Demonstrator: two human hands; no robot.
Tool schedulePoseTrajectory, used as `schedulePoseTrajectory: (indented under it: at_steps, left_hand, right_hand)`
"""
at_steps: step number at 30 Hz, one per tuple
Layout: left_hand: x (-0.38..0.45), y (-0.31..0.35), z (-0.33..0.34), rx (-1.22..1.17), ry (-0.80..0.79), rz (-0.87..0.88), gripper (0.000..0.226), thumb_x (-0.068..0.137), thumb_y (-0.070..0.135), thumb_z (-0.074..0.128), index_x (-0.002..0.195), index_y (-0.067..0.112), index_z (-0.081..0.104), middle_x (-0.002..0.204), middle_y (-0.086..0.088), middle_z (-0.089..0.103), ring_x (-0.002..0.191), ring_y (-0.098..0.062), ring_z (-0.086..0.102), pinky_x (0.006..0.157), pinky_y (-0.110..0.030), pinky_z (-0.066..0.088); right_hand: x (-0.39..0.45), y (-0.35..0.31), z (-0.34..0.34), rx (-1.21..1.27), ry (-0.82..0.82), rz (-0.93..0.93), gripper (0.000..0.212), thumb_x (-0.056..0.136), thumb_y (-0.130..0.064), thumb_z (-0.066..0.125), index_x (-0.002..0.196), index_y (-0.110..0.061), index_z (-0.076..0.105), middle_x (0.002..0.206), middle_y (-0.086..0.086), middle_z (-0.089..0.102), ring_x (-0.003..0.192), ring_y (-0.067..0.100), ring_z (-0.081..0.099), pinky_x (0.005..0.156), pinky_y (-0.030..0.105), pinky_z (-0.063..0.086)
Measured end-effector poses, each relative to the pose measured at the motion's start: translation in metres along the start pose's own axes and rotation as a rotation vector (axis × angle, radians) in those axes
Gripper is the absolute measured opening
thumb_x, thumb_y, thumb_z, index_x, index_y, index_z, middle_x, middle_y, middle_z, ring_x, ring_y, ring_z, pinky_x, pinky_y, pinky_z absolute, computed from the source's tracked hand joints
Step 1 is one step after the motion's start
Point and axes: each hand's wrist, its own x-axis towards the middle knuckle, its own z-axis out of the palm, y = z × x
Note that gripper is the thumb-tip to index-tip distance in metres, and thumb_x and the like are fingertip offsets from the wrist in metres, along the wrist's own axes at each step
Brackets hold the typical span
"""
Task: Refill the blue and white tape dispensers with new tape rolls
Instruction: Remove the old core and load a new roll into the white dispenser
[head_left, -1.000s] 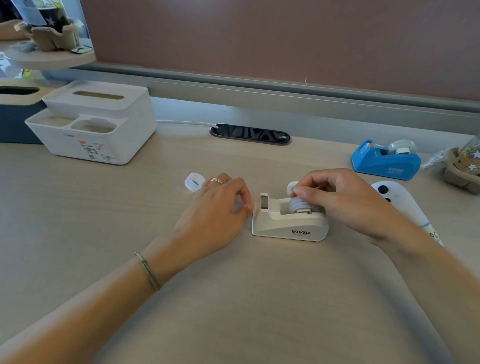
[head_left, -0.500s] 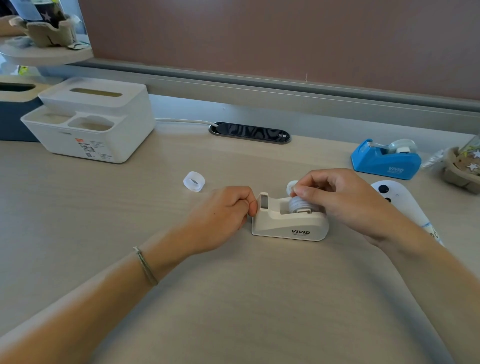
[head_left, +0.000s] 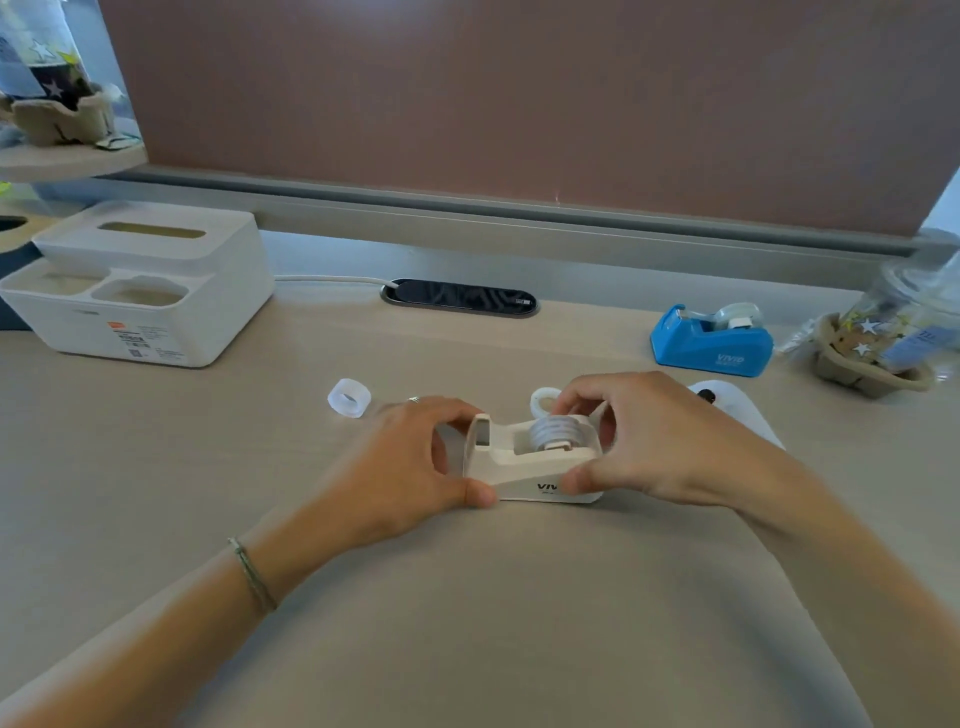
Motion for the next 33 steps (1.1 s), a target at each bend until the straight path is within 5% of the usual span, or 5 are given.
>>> schedulePoseTrajectory:
  at_steps: [8,12,17,24,33]
  left_hand:
    - [0.019,0.023,-0.014,-0.03,0.088,0.048,0.047,0.063,0.035,0.092,0.104,0.041,0.07,0.088,0.026,0.071,0.076,-0.006,0.063,0.062,-0.011,0.042]
    - [0.076,0.042,-0.021,-0.043,0.13,0.133,0.047,0.061,0.036,0.092,0.104,0.035,0.072,0.094,0.015,0.074,0.066,-0.01,0.063,0.067,-0.023,0.05]
    - [0.135,0.044,-0.004,0.06,0.117,0.141,0.052,0.062,0.038,0.091,0.111,0.032,0.074,0.096,0.016,0.073,0.064,0.008,0.057,0.061,-0.013,0.038]
    - [0.178,0.035,0.018,0.132,0.093,0.124,0.049,0.062,0.042,0.088,0.107,0.029,0.075,0.096,0.013,0.072,0.08,-0.011,0.063,0.076,-0.029,0.053]
    - [0.197,0.031,0.036,0.102,0.057,0.098,0.051,0.071,0.038,0.086,0.119,0.026,0.071,0.103,0.01,0.07,0.075,-0.007,0.058,0.065,-0.02,0.042]
  right_hand:
    - [0.0,-0.001,-0.019,-0.124,0.146,-0.025,0.055,0.06,-0.045,0.088,0.11,-0.038,0.065,0.103,-0.016,0.07,0.091,0.012,0.061,0.079,0.036,0.054]
    - [0.024,0.018,-0.052,-0.144,0.234,0.002,0.055,0.06,-0.043,0.089,0.11,-0.034,0.068,0.103,-0.012,0.072,0.093,0.017,0.064,0.081,0.038,0.054]
    - [0.069,0.048,-0.06,-0.287,0.283,0.055,0.055,0.059,-0.044,0.087,0.109,-0.029,0.07,0.102,-0.007,0.075,0.094,0.023,0.067,0.081,0.041,0.057]
    - [0.1,0.077,-0.056,-0.368,0.293,0.055,0.044,0.064,-0.038,0.084,0.103,-0.025,0.069,0.1,0.0,0.075,0.092,0.027,0.066,0.075,0.039,0.056]
    - [0.113,0.091,-0.059,-0.349,0.256,0.085,0.038,0.064,-0.037,0.088,0.09,-0.02,0.067,0.09,0.002,0.07,0.086,0.027,0.062,0.067,0.034,0.047]
